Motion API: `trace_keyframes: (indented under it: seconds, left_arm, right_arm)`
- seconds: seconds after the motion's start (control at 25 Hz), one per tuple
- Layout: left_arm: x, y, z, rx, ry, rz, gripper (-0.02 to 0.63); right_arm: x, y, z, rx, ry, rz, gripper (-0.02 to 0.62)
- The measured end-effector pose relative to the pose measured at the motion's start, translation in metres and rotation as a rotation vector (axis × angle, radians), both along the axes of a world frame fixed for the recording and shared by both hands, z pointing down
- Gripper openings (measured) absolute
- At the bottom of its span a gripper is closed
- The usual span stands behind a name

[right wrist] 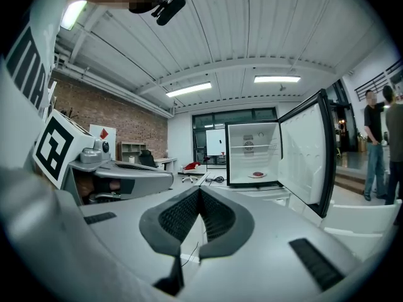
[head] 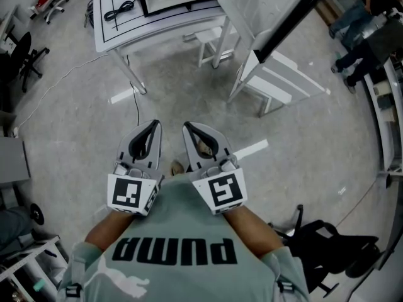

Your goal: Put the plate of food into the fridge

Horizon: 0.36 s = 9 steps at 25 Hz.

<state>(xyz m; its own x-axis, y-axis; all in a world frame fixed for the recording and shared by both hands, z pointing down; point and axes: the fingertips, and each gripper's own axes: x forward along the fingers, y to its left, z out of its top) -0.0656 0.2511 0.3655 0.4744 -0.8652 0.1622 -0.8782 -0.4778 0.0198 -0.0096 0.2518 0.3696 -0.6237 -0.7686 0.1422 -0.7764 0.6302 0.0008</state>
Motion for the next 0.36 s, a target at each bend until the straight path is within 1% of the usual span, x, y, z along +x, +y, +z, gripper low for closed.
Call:
trace_keyframes:
  seconds: [0.36]
  left_arm:
    - [0.0099,-0.0002,-0.0008,0.003,-0.018,0.004,0.005]
  right_arm:
    - [0.0094,0.0002,0.001,-0.002,-0.003,-0.008,0.003]
